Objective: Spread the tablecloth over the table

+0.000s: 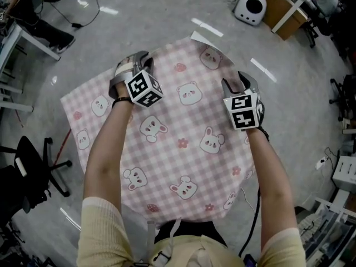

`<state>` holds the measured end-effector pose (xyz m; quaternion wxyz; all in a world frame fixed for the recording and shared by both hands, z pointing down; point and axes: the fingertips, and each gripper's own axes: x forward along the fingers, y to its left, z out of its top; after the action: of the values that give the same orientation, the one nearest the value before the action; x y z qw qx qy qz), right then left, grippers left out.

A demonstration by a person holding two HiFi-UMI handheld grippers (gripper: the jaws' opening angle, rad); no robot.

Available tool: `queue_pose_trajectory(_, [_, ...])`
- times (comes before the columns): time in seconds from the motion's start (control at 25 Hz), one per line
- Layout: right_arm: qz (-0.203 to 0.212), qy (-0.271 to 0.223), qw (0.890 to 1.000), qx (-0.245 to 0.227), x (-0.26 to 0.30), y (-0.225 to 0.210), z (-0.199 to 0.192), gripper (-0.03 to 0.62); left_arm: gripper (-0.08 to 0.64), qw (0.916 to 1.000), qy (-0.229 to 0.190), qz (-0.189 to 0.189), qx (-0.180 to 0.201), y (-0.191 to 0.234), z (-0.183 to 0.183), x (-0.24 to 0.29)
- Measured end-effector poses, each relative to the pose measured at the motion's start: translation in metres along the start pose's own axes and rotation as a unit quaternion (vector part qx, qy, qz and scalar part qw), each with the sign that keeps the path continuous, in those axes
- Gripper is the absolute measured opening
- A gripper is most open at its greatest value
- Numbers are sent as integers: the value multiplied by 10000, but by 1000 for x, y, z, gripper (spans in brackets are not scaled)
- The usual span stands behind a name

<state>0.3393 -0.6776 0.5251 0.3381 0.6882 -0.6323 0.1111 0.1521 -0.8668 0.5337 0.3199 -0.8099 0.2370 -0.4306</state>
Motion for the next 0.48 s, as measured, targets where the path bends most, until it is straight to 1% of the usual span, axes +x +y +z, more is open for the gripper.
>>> queue_pose_trajectory(0.08, [-143,-49,9999,61,-1,-8,0,243,155,9996,-174,164,146,5,4,-4])
queue_pose_trajectory(0.16, [-243,-81,9996,102,-2,-11,0,258,179,9993,-240,224,175,8,3,-7])
queue_pose_trajectory(0.28, [-218,-137,9996,65,-3,-8,3,261,179,9996,-248,168,-10,9,-3,-12])
queue_pose_trajectory(0.4, [-111,-322,9994,-18,-9,-1,13,260,178,9989,-362,96,-266,8,-6,-21])
queue_pose_trajectory(0.44, [-70,-349,9994,-39,-13,1,15,245,169,9983,-411,66,-397,8,-5,-26])
queue_pose_trajectory(0.48, [-25,-349,9994,-67,-16,3,17,214,155,9975,-459,38,-541,8,-4,-32])
